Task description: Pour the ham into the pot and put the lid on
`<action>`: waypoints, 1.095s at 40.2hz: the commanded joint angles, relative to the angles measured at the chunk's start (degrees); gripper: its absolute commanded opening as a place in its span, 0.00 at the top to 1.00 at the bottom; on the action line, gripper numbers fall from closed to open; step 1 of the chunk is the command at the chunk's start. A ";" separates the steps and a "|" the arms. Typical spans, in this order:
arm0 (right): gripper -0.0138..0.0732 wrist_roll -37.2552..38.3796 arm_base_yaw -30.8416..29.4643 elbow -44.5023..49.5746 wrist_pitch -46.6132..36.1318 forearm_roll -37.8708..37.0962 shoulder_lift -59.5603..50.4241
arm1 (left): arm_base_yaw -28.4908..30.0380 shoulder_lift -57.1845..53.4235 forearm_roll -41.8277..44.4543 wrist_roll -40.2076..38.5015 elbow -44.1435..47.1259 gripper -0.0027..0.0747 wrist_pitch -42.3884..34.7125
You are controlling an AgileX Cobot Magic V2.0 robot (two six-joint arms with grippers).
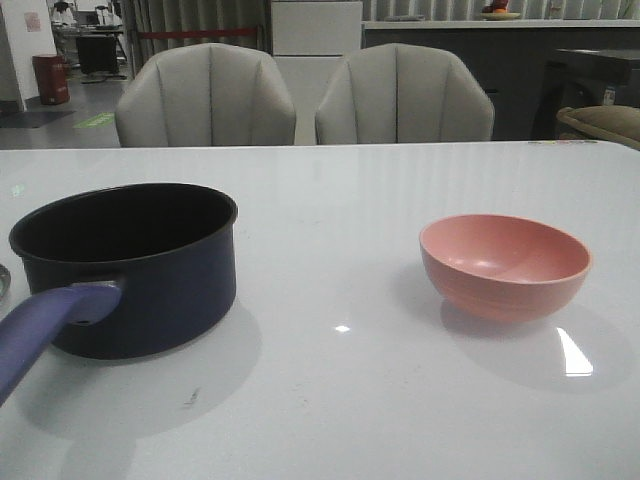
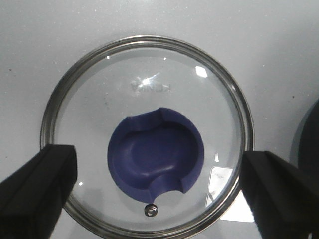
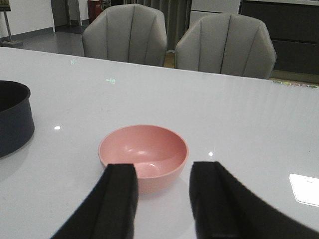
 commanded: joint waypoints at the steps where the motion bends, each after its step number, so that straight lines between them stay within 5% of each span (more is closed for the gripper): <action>1: 0.40 -0.46 -0.07 -1.55 -4.13 0.00 0.61 | -0.03 -0.57 -0.25 -0.68 -2.10 0.07 -0.82; 22: 0.40 -0.46 -0.07 -1.55 -4.13 0.00 0.61 | -0.41 6.38 0.26 -0.68 -6.12 0.08 1.97; 44: 0.40 -0.46 -0.07 -1.55 -4.13 0.00 0.61 | -1.51 8.47 0.83 -0.68 -6.19 0.52 2.23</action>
